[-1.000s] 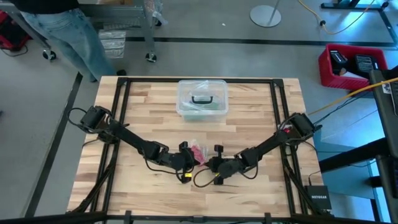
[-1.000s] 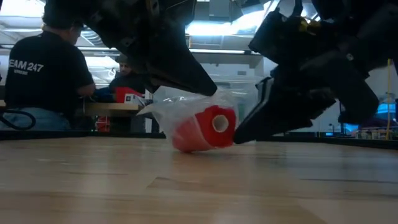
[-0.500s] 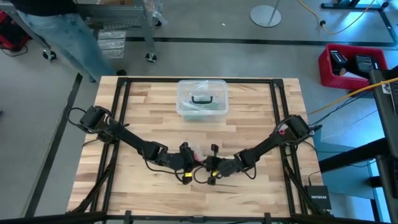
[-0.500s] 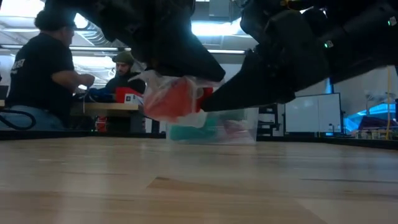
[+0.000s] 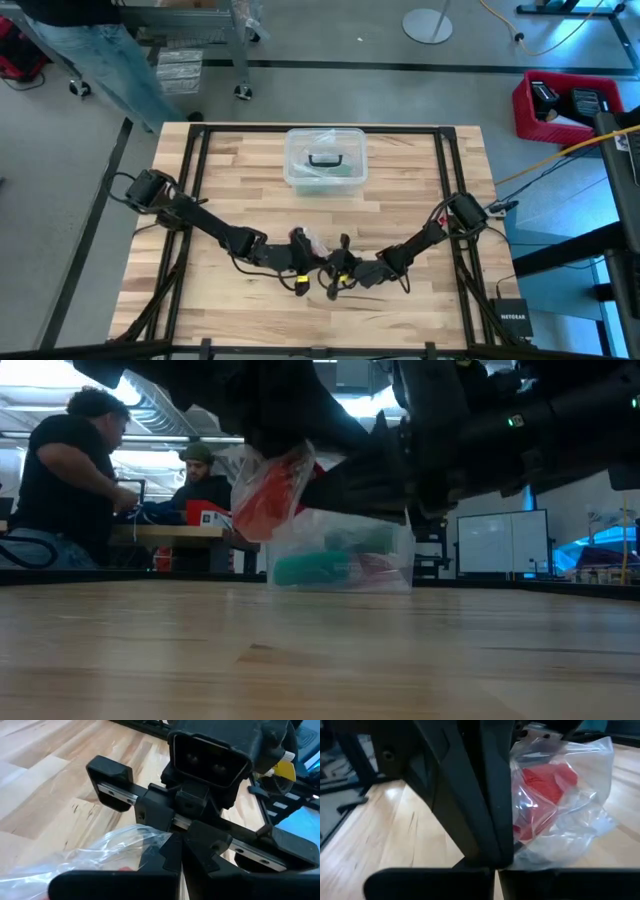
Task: Roll bandage
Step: Put the red bandage into the transparent zip bag
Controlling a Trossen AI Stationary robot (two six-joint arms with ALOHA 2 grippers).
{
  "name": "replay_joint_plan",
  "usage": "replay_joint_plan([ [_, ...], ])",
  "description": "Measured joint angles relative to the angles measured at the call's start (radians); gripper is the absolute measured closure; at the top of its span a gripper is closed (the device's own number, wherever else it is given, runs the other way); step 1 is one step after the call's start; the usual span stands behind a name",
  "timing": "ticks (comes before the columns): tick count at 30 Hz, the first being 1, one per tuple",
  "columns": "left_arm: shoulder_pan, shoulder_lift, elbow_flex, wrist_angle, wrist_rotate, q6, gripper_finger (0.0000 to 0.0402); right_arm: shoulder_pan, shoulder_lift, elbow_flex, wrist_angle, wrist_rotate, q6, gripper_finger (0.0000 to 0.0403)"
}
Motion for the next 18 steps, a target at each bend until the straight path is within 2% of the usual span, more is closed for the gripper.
replay_joint_plan([
  [11, -0.031, 0.0, -0.004, 0.083, -0.02, -0.02, 0.04, 0.004, -0.001, 0.03, 0.035, 0.111, 0.038, 0.0391],
  [14, -0.038, -0.002, -0.002, 0.093, -0.024, -0.031, 0.0399, 0.004, -0.001, 0.03, 0.079, 0.107, 0.042, 0.0388],
  [18, -0.038, 0.0, -0.002, 0.09, -0.02, -0.032, 0.04, 0.004, -0.002, 0.03, 0.047, 0.103, 0.043, 0.039],
])
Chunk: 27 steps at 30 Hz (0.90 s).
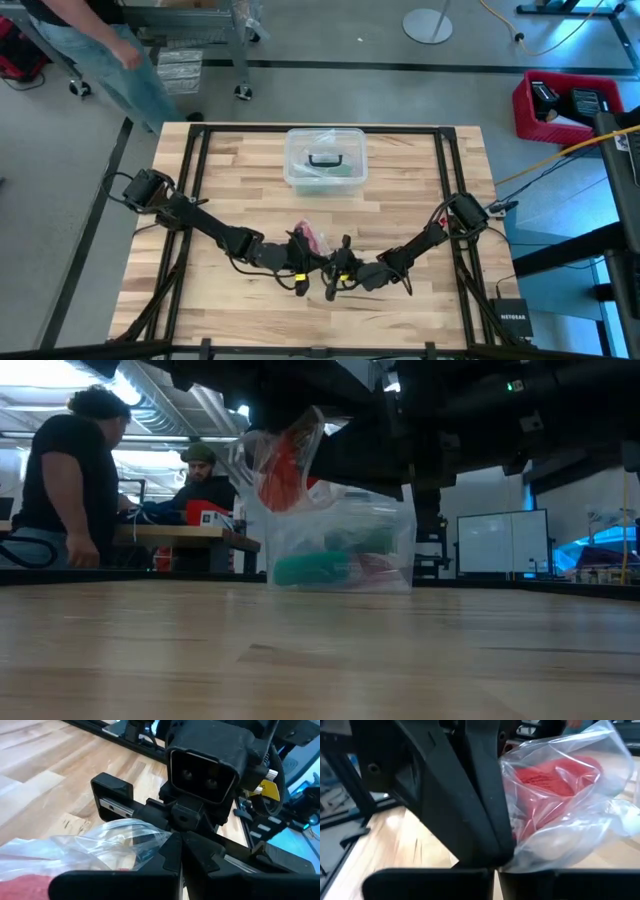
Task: Roll bandage
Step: Put the red bandage into the transparent zip bag
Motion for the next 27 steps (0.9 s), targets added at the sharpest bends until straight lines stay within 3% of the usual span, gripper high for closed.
replay_joint_plan([
  [7, -0.009, 0.002, 0.007, -0.064, 0.003, 0.005, 0.0401, 0.0, -0.002, 0.003, -0.097, -0.203, 0.017, 0.0377],
  [14, -0.007, 0.006, 0.009, -0.167, -0.042, 0.02, 0.0401, -0.007, -0.023, 0.009, -0.272, -0.267, 0.054, 0.0278],
  [20, -0.007, 0.007, 0.006, -0.154, -0.054, 0.016, 0.0401, -0.005, -0.144, 0.009, -0.527, -0.323, 0.055, 0.0198],
  [27, -0.006, 0.007, 0.005, -0.102, -0.063, 0.048, 0.0401, -0.004, -0.321, 0.008, -0.797, -0.427, 0.081, 0.0176],
])
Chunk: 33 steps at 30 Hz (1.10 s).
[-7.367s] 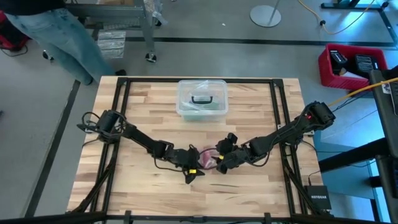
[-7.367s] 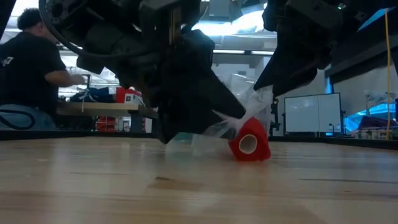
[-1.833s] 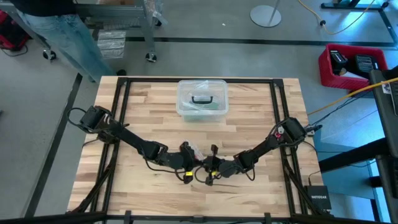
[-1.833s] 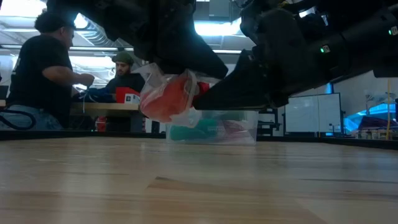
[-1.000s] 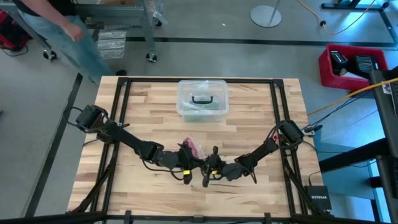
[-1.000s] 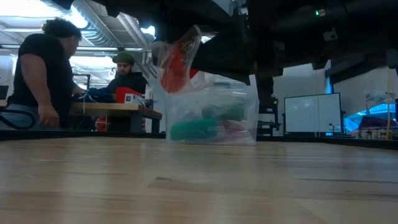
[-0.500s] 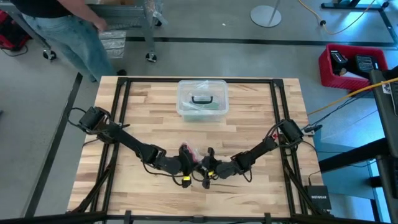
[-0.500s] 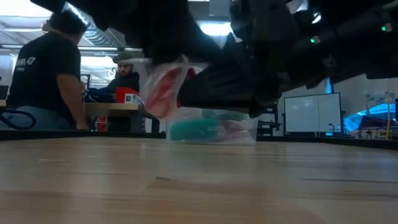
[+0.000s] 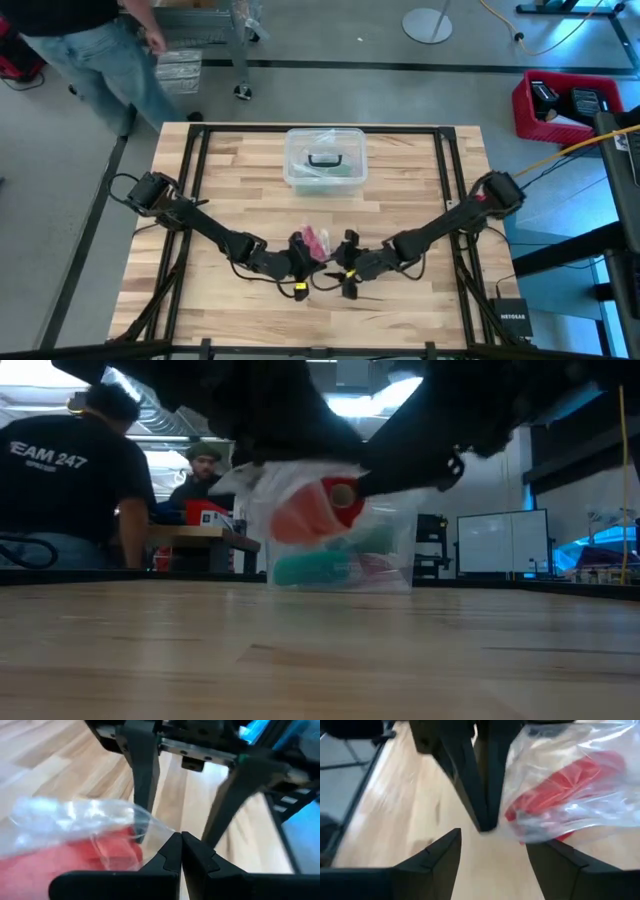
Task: Roll bandage
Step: Put the red bandage into the transparent zip bag
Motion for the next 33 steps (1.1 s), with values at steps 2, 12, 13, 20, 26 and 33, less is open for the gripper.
replay_joint_plan([
  [2, 0.0, -0.001, 0.0, 0.032, 0.001, 0.011, 0.0401, 0.0, -0.052, 0.0, -0.079, -0.069, 0.032, 0.0179],
  [12, -0.003, -0.002, -0.001, 0.091, 0.009, 0.008, 0.04, 0.054, -0.253, -0.001, -0.419, -0.356, 0.157, 0.0194],
  [13, -0.004, -0.002, -0.001, 0.11, 0.025, 0.008, 0.04, 0.066, -0.264, -0.002, -0.448, -0.349, 0.158, 0.0194],
  [20, -0.007, -0.003, -0.001, 0.377, 0.21, 0.048, 0.04, 0.216, -0.282, -0.003, -0.501, -0.004, 0.053, 0.0194],
  [26, 0.003, -0.004, -0.001, 0.499, 0.271, 0.062, 0.04, 0.347, -0.28, -0.003, -0.47, 0.319, 0.002, 0.0194],
  [33, 0.014, -0.004, -0.001, 0.585, 0.274, 0.068, 0.04, 0.39, -0.203, -0.004, -0.456, 0.369, 0.036, 0.0194],
])
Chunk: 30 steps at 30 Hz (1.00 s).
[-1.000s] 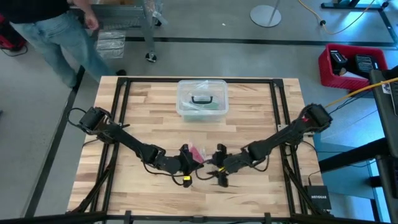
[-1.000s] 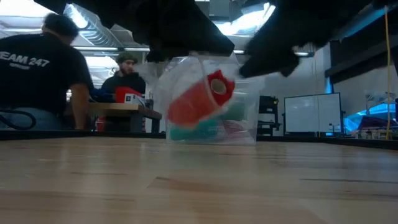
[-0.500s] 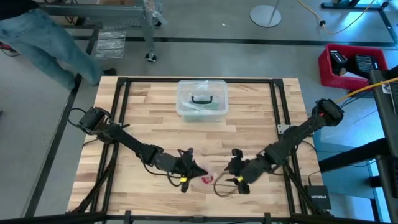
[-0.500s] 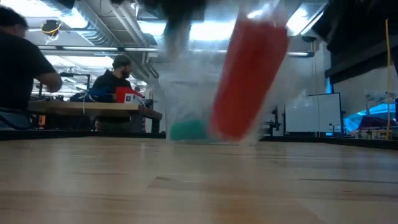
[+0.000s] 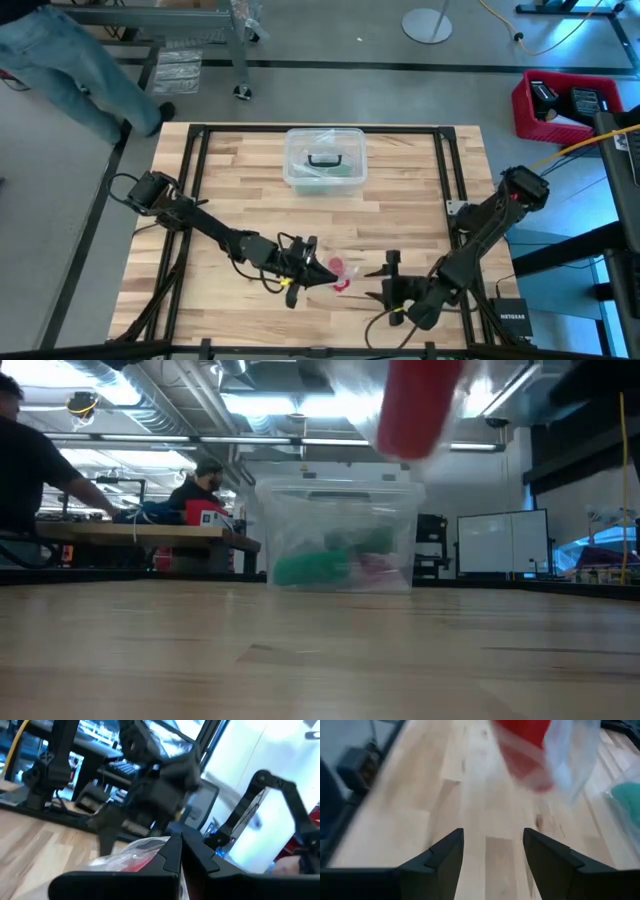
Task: Roll bandage
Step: Put the red bandage into the transparent zip bag
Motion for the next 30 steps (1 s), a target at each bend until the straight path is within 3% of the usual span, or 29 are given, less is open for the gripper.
replay_joint_plan([
  [7, 0.0, -0.001, 0.0, 0.01, 0.001, 0.001, 0.04, -0.01, 0.044, -0.001, 0.007, 0.218, 0.013, 0.0194],
  [9, 0.0, -0.001, 0.0, 0.012, 0.001, 0.001, 0.04, -0.022, 0.044, -0.001, 0.023, 0.207, 0.009, 0.0194],
  [14, 0.0, -0.001, 0.0, 0.014, 0.0, 0.002, 0.04, -0.043, 0.044, -0.001, 0.126, 0.061, -0.106, 0.0194],
  [18, 0.0, -0.001, 0.0, 0.014, 0.001, 0.002, 0.04, -0.04, 0.044, -0.001, 0.138, 0.121, -0.125, 0.0194],
  [25, 0.0, -0.001, 0.0, 0.019, 0.001, 0.002, 0.04, -0.063, 0.044, -0.001, 0.133, 0.125, -0.122, 0.0196],
  [30, 0.0, -0.001, 0.0, 0.018, 0.0, 0.002, 0.04, -0.06, 0.044, -0.001, 0.131, 0.115, -0.129, 0.0244],
])
